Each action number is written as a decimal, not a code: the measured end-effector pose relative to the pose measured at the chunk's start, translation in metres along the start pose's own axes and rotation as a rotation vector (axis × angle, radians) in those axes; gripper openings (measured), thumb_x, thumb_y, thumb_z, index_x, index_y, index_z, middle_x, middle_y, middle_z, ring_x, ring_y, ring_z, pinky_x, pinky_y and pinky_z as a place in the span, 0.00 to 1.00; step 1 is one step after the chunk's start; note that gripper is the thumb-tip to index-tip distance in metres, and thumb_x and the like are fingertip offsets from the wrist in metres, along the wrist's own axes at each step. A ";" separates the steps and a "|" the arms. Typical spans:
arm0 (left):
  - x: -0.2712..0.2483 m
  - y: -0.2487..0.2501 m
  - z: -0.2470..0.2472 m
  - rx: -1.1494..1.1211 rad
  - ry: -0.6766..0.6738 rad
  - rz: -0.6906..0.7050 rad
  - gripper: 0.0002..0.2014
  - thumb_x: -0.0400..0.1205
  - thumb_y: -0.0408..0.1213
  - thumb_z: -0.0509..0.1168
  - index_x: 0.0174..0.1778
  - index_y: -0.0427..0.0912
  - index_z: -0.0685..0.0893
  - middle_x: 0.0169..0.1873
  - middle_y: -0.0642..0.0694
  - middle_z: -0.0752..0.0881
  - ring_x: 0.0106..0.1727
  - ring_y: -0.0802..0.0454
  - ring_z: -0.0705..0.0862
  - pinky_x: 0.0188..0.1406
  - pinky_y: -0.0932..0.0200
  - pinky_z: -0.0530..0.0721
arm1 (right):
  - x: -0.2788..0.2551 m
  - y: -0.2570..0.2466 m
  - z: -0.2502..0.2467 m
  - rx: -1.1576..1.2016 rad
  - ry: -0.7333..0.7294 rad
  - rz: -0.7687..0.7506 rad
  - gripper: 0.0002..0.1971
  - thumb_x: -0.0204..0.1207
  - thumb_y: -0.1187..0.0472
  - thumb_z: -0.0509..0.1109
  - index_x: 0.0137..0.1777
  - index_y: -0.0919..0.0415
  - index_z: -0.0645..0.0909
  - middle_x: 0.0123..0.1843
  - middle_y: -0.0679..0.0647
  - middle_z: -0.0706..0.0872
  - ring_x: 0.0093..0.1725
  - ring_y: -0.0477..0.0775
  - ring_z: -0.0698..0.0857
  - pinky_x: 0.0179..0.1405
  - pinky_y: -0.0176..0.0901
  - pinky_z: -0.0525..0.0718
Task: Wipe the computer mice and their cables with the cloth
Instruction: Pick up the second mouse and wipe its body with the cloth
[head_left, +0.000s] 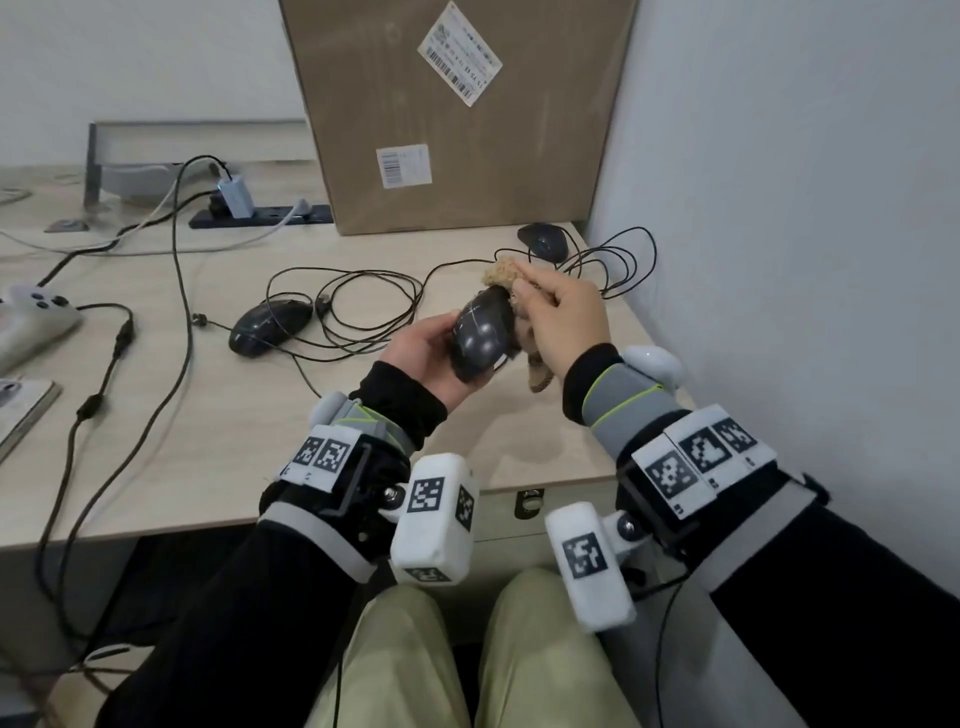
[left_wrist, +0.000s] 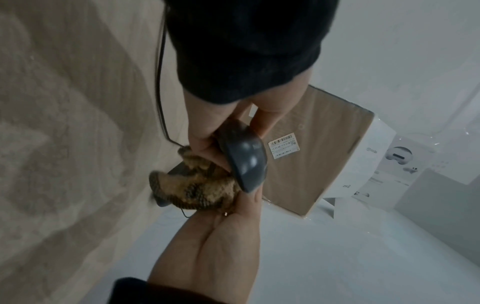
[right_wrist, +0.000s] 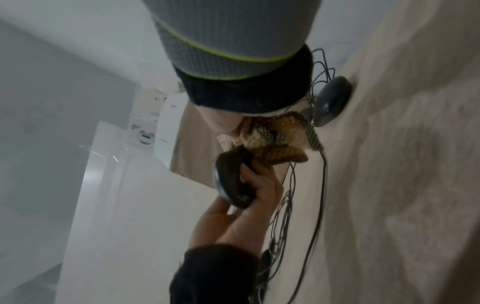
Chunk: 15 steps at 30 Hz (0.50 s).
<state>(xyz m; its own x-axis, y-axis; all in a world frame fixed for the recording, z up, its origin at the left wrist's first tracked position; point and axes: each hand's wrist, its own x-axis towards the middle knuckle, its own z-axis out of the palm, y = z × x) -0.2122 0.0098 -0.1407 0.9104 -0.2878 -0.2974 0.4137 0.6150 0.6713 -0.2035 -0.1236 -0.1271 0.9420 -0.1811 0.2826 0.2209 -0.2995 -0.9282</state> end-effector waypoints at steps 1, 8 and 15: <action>0.000 0.003 0.003 -0.030 0.001 0.019 0.12 0.86 0.36 0.51 0.43 0.38 0.79 0.33 0.43 0.86 0.33 0.50 0.85 0.38 0.57 0.78 | -0.003 -0.001 0.000 -0.008 -0.003 -0.017 0.15 0.79 0.62 0.67 0.65 0.56 0.82 0.48 0.46 0.88 0.39 0.40 0.83 0.52 0.34 0.81; 0.010 0.022 0.001 -0.137 0.022 0.097 0.18 0.87 0.36 0.48 0.50 0.31 0.82 0.38 0.36 0.89 0.40 0.43 0.89 0.44 0.50 0.88 | -0.040 -0.020 0.006 0.090 -0.169 -0.168 0.15 0.76 0.74 0.66 0.59 0.63 0.86 0.49 0.57 0.90 0.34 0.44 0.87 0.32 0.27 0.85; 0.003 0.021 0.003 -0.009 0.030 0.072 0.15 0.86 0.36 0.51 0.44 0.34 0.81 0.29 0.42 0.88 0.33 0.48 0.87 0.40 0.58 0.84 | -0.033 -0.014 0.006 -0.052 -0.081 -0.239 0.16 0.74 0.74 0.67 0.58 0.61 0.87 0.49 0.59 0.91 0.40 0.44 0.87 0.46 0.18 0.77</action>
<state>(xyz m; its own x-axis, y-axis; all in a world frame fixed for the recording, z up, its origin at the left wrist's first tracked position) -0.2010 0.0198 -0.1257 0.9376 -0.2205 -0.2690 0.3472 0.6399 0.6855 -0.2362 -0.1077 -0.1244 0.8824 -0.0244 0.4698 0.4279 -0.3732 -0.8232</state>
